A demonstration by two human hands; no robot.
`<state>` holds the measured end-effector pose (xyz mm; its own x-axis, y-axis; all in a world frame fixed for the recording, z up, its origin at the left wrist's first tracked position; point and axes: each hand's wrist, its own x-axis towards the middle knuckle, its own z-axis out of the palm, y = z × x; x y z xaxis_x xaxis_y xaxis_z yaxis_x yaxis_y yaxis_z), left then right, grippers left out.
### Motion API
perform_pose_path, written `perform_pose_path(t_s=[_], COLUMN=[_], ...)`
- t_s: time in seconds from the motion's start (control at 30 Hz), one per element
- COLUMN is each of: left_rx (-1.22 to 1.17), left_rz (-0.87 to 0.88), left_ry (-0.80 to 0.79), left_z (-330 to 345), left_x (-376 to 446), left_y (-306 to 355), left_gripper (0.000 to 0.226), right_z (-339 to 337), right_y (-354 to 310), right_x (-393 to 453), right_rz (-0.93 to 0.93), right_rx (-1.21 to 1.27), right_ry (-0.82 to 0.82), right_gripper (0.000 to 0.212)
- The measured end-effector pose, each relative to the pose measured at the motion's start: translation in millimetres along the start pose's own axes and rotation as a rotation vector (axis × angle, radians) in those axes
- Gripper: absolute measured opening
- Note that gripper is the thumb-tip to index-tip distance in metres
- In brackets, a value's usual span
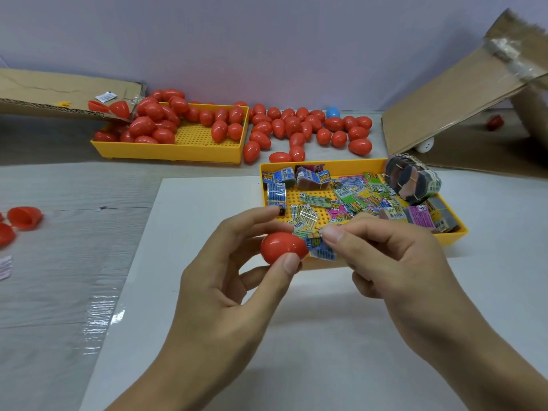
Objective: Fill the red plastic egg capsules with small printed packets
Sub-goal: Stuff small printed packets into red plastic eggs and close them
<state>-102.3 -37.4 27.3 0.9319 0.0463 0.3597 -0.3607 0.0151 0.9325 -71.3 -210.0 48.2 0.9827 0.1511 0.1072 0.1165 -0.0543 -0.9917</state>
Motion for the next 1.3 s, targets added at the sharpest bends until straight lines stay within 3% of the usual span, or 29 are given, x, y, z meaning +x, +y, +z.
perform_pose_path(t_s=[0.17, 0.4, 0.63, 1.0, 1.2, 1.3], left_rx=[-0.002, 0.036, 0.051, 0.079, 0.102, 0.128], left_rz=[-0.004, 0.053, 0.079, 0.115, 0.133, 0.152], left_ry=[-0.003, -0.044, -0.028, -0.027, 0.013, 0.025], left_z=[-1.9, -3.6, -3.8, -3.8, -4.3, -4.7], left_x=[1.1, 1.4, 2.0, 1.2, 0.7, 1.3], left_y=[-0.1, -5.4, -5.6, -5.6, -6.2, -7.1], left_gripper=[0.025, 0.035, 0.034, 0.035, 0.033, 0.035], right_z=[1.8, 7.2, 9.8, 10.7, 11.1, 10.4], right_y=[-1.5, -4.3, -0.7, 2.9, 3.0, 1.9], right_x=[-1.1, -3.5, -4.3, -5.0, -5.4, -7.1], right_rz=[0.071, 0.245, 0.063, 0.012, -0.032, -0.036], right_rx=[0.022, 0.198, 0.067, 0.025, 0.019, 0.015], right_ry=[-0.05, -0.151, -0.084, -0.056, -0.063, -0.062], right_gripper=[0.025, 0.026, 0.029, 0.029, 0.017, 0.023])
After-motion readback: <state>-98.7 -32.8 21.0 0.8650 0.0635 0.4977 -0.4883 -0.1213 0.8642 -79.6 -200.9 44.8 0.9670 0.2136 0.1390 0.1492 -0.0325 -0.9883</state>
